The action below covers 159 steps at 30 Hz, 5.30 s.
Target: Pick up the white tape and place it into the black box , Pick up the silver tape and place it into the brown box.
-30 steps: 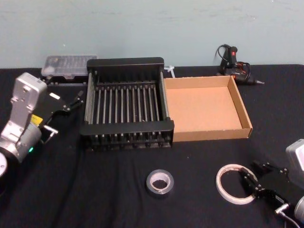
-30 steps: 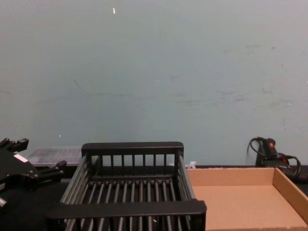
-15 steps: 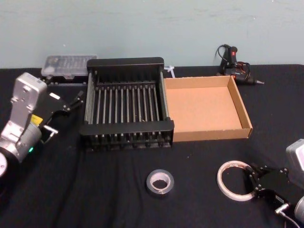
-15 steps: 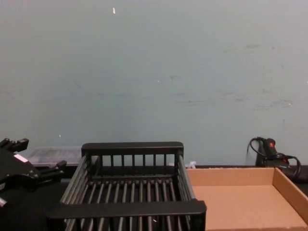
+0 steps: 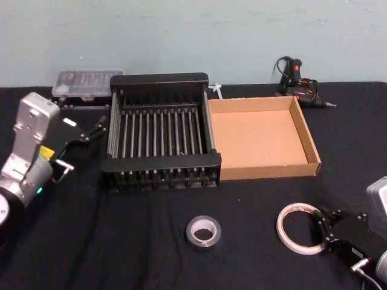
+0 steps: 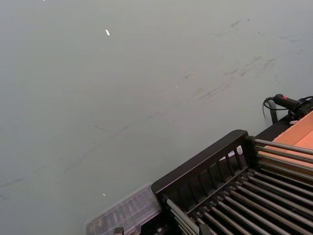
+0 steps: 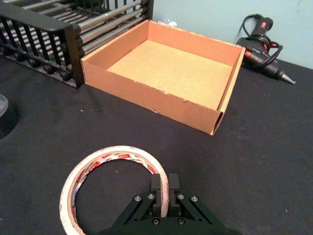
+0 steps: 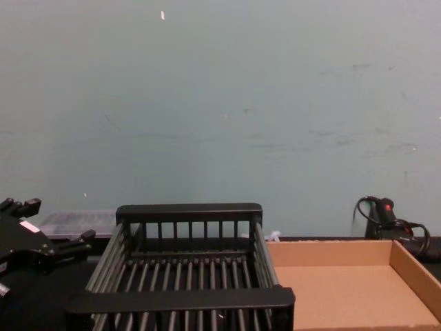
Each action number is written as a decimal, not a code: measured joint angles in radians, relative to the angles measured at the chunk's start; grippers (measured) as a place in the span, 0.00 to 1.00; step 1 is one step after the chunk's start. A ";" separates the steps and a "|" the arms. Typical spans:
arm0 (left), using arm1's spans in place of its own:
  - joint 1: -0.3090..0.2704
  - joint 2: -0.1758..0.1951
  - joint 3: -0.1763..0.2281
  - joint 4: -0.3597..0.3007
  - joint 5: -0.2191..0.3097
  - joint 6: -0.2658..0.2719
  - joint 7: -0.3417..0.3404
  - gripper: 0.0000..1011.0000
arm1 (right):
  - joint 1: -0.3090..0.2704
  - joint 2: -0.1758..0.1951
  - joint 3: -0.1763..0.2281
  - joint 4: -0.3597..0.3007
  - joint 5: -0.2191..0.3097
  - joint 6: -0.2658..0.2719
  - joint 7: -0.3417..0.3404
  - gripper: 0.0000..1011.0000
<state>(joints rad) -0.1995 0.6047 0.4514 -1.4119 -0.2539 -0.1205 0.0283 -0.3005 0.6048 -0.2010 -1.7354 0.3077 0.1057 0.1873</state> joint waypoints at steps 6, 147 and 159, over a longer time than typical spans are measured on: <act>0.000 0.000 0.000 0.000 0.000 0.000 0.000 0.99 | -0.019 -0.012 0.021 -0.017 -0.013 -0.024 0.013 0.09; 0.000 0.000 0.000 0.000 0.000 0.000 0.000 0.99 | 0.751 -0.522 -0.205 0.563 -0.252 0.026 0.084 0.09; 0.000 0.000 0.000 0.000 0.000 0.000 0.000 0.99 | 0.784 -0.541 -0.212 0.619 -0.257 0.018 0.097 0.09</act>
<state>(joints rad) -0.1995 0.6047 0.4514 -1.4119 -0.2539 -0.1205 0.0283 0.4836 0.0642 -0.4127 -1.1159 0.0507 0.1233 0.2843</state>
